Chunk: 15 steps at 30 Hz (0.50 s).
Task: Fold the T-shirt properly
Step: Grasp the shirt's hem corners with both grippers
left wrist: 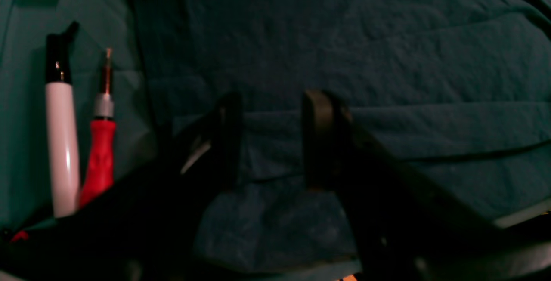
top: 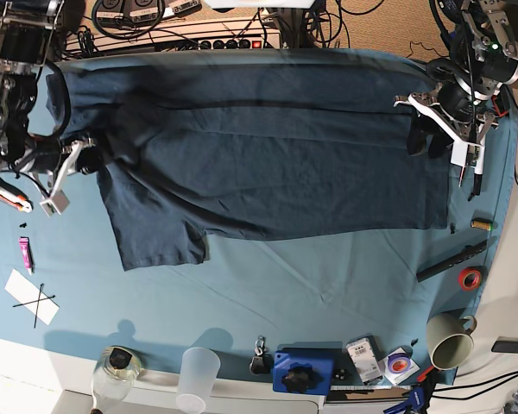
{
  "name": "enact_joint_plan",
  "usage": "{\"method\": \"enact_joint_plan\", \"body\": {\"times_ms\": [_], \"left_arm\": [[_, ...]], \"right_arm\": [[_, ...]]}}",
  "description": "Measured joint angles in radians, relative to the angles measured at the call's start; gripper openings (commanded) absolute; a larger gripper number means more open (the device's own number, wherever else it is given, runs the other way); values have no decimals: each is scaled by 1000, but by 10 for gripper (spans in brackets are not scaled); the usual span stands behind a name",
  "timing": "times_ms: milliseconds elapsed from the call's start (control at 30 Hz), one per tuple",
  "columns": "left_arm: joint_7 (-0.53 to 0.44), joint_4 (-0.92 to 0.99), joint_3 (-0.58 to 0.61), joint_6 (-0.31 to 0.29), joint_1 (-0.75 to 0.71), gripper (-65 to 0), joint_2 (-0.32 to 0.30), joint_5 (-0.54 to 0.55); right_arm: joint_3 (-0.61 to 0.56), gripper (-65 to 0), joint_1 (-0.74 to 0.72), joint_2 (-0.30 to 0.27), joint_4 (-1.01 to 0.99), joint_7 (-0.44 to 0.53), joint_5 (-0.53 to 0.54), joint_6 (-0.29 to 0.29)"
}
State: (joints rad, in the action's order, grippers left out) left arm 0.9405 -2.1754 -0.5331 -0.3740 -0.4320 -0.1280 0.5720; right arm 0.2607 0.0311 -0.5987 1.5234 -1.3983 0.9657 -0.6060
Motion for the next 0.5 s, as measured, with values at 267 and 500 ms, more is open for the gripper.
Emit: {"method": "enact_joint_plan", "body": {"times_ms": [267, 500], "left_arm": [[0, 0, 0, 0, 0, -413, 0, 0], [0, 0, 0, 0, 0, -413, 0, 0]], "right_arm": [[1, -498, 3, 0, 0, -8, -2, -65], [31, -456, -27, -10, 4, -18, 52, -68]]}}
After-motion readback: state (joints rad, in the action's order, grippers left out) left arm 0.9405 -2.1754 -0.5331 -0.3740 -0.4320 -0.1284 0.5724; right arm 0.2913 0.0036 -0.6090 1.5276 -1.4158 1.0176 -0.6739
